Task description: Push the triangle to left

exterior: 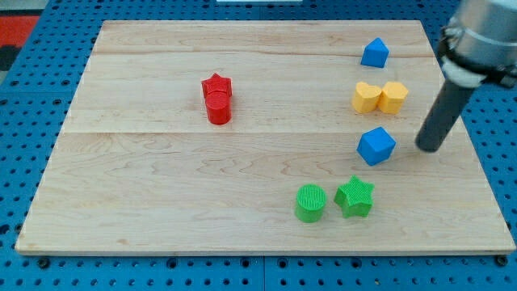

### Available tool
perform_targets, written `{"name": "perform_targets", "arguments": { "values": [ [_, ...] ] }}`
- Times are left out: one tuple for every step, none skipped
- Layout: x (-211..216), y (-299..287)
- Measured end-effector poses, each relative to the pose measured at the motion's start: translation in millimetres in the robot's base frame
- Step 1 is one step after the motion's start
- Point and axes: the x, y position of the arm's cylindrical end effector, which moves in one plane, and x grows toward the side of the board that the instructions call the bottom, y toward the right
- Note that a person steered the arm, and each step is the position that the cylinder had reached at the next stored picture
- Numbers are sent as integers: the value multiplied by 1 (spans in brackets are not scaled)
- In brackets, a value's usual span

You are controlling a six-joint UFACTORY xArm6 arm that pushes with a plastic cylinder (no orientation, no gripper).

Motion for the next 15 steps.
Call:
{"name": "perform_targets", "arguments": {
  "values": [
    [-22,17],
    [-71,65],
    [-116,78],
    [-163,58],
    [-176,-6],
    [-179,-29],
    [-179,-50],
    [-179,-117],
    [-179,-125],
    [-179,-123],
    [-180,-64],
    [-180,-39],
    [-180,-28],
    [-180,-14],
    [-180,0]
  ]
}}
